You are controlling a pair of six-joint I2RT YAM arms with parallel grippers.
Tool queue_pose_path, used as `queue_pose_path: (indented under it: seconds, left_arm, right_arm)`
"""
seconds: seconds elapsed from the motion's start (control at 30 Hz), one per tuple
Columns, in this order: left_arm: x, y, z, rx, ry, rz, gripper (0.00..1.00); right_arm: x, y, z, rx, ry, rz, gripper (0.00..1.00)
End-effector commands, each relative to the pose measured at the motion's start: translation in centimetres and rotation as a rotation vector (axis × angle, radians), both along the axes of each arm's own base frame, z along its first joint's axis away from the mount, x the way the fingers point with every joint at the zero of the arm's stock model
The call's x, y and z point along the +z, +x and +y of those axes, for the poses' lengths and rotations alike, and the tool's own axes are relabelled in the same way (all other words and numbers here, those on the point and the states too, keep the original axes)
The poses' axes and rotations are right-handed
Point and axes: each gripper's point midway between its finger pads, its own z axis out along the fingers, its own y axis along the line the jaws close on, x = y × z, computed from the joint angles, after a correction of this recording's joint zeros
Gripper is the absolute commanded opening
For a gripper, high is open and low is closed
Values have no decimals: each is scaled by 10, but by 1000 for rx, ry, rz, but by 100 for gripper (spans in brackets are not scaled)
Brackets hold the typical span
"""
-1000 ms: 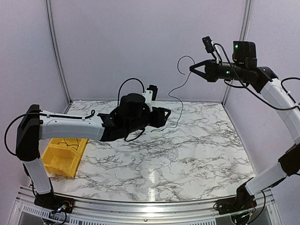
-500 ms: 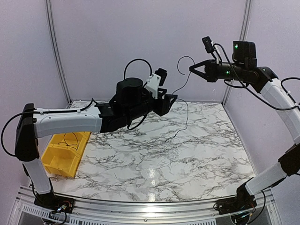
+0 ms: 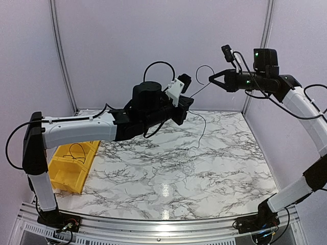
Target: Untangle the cables
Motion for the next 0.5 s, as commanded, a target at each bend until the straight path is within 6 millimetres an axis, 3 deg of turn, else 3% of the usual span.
queue_pose_path:
  seconds: [0.0, 0.07, 0.1, 0.17, 0.23, 0.33, 0.47]
  left_arm:
    - [23, -12, 22, -23, -14, 1, 0]
    - [29, -13, 34, -25, -45, 35, 0]
    - [32, -12, 41, -24, -62, 53, 0]
    - [34, -10, 57, -18, -90, 100, 0]
    - [26, -2, 77, 23, -89, 167, 0]
    - [3, 9, 115, 128, -19, 229, 0]
    - [-26, 11, 171, 295, 77, 301, 0]
  right_arm:
    - [-42, 30, -20, -145, -60, 95, 0]
    - [-79, 26, -16, -129, -70, 196, 1]
    - [-106, 19, -13, -104, -78, 271, 9]
    - [-130, 1, -1, -17, -60, 357, 30]
    - [-126, -13, 9, 71, -12, 373, 45]
    - [-106, -16, 9, 96, 11, 319, 55]
    - [-99, -13, -4, 54, -34, 248, 58]
